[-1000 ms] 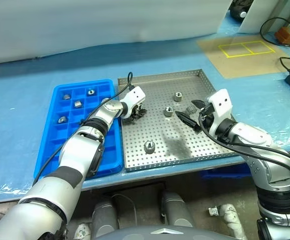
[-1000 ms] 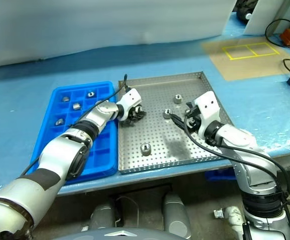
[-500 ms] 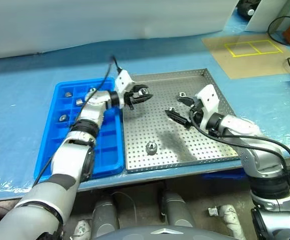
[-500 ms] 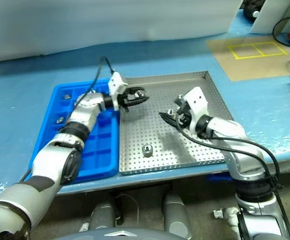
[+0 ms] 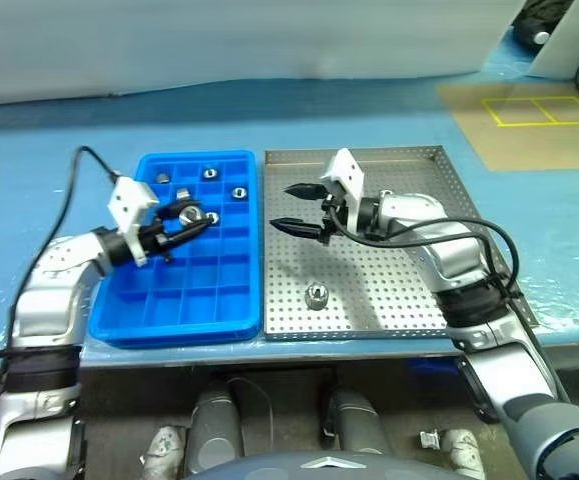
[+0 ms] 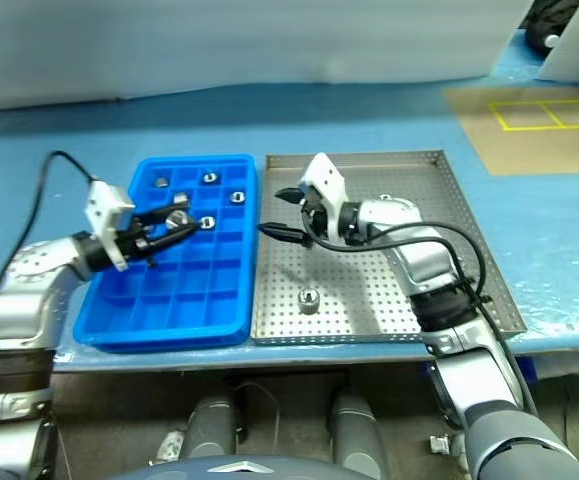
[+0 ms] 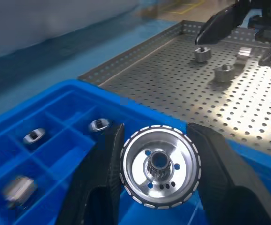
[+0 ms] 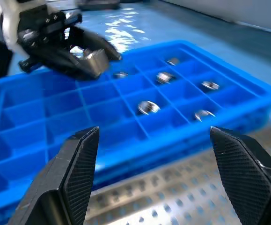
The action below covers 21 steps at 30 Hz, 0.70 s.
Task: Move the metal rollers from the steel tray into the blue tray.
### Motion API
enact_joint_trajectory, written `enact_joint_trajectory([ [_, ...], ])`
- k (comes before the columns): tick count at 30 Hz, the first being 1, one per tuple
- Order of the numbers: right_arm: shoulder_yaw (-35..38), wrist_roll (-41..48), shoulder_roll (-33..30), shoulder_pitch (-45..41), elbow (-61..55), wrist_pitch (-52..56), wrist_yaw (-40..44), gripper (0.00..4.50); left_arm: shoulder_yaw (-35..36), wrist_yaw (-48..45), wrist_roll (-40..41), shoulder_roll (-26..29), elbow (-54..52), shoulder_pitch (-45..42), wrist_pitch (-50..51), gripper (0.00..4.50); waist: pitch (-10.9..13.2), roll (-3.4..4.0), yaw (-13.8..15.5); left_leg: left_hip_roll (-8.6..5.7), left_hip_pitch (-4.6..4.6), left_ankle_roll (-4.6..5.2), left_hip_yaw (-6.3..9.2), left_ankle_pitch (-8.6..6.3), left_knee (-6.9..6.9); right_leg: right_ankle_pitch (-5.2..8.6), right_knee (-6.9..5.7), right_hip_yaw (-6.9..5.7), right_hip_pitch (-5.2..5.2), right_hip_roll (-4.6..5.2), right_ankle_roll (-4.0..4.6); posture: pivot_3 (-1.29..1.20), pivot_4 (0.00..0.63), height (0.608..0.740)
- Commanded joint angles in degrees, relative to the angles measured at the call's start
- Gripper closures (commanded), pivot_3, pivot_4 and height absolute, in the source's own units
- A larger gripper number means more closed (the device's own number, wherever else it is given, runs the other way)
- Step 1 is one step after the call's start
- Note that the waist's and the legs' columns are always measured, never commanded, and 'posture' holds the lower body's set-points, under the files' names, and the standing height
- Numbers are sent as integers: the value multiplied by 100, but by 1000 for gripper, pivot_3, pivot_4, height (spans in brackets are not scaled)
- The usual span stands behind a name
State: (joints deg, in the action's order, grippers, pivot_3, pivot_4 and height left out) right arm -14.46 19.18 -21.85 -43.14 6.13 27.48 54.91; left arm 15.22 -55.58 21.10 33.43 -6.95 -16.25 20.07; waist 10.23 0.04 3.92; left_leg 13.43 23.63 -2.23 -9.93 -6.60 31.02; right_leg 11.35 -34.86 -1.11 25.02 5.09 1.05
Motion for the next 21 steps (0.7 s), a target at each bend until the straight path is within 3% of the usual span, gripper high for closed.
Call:
enact_joint_trajectory([
  [1, -214, -121, 278, -338, 405, -456, 436, 635, 367, 287, 260, 191, -649, 499, 274, 2736, 0, 0, 79, 2, 3, -1, 0, 0, -1, 0, 1, -3, 1, -1, 0, 155, 150, 740],
  [6, -270, -283, 639, -550, 911, -786, 630, 635, 828, 535, 404, 385, -1320, 1616, 514, 2736, 1, -5, 197, 10, 16, -2, 2, 0, -3, 0, 7, -12, 9, -5, 1, 219, 150, 740],
  [11, -211, -389, 747, -581, 1149, -907, 688, 635, 1147, 857, 337, 347, -1400, 2150, 357, 2736, 2, -6, 336, 15, 12, -11, 6, 6, -4, 1, 0, -17, 6, -6, 0, 234, 150, 740],
  [21, -122, -486, 701, -376, 1001, -831, 578, 635, 636, 1221, 200, 178, -801, 1689, 43, 2736, -1, -10, 380, 16, 5, -18, 9, 10, -4, 1, -10, -16, 2, -8, -1, 197, 150, 740],
])
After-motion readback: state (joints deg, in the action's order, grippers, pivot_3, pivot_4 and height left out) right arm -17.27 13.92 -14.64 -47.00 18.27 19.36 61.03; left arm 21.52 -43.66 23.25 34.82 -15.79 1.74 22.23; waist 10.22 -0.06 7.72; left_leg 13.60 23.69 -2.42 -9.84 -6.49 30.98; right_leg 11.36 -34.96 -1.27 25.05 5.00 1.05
